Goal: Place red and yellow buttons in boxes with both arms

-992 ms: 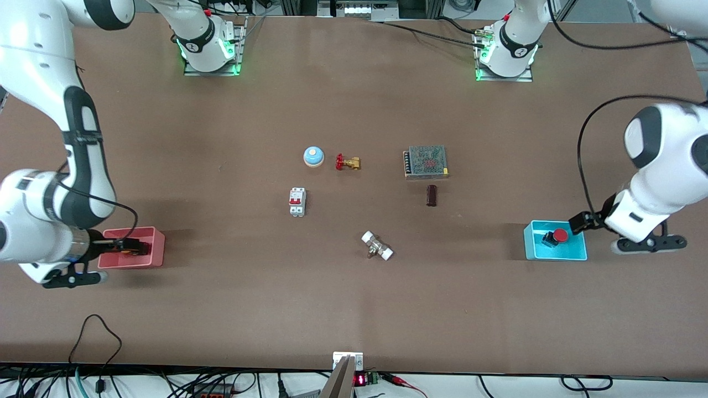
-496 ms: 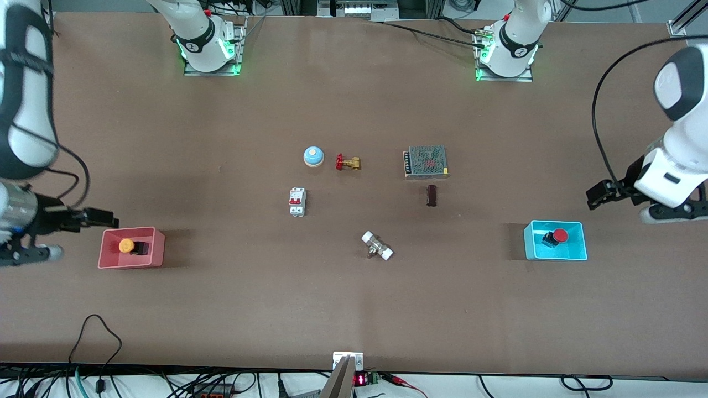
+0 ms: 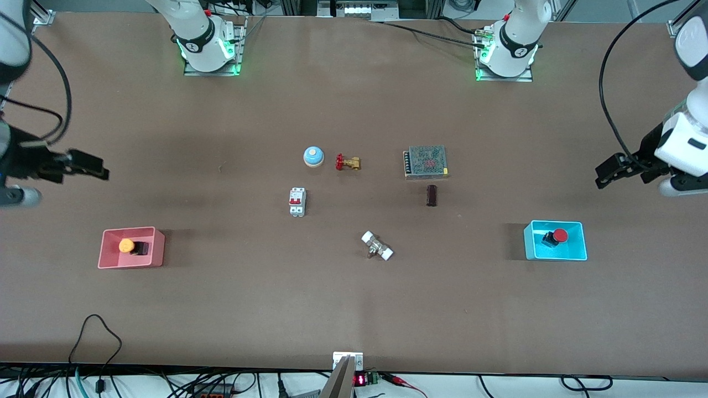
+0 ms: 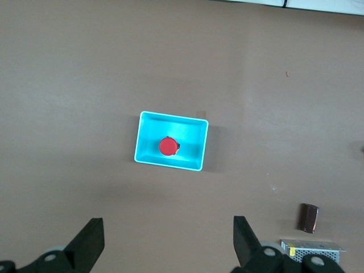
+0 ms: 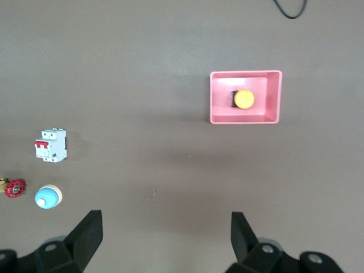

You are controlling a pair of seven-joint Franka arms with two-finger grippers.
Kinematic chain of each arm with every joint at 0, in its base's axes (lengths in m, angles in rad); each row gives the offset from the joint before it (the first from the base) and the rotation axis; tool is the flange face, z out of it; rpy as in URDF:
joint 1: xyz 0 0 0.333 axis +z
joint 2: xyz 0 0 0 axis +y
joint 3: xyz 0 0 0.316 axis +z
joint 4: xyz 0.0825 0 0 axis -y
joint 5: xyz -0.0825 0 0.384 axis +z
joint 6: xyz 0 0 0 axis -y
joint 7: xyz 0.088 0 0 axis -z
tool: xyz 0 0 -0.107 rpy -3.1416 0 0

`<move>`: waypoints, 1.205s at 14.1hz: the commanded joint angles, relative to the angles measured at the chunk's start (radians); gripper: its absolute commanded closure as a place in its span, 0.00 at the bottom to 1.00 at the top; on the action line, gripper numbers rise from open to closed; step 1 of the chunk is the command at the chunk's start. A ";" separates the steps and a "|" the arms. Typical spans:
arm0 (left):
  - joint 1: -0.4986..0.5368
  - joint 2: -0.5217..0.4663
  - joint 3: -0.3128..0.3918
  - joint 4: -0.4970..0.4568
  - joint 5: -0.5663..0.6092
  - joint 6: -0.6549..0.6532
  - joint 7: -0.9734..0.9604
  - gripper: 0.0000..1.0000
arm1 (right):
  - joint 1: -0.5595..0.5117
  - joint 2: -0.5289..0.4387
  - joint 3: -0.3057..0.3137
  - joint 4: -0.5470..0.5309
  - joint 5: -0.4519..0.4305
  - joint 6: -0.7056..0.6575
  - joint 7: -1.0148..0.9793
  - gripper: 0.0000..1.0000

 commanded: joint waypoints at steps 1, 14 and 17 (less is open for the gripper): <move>0.012 -0.050 -0.006 -0.017 -0.022 -0.030 0.024 0.00 | 0.003 -0.123 -0.007 -0.151 -0.040 0.030 0.015 0.00; -0.093 -0.118 0.125 -0.020 -0.084 -0.080 0.083 0.00 | 0.144 -0.295 -0.141 -0.371 -0.055 0.076 0.018 0.00; -0.120 -0.125 0.164 -0.020 -0.084 -0.080 0.083 0.00 | 0.144 -0.313 -0.141 -0.391 -0.060 0.072 0.038 0.00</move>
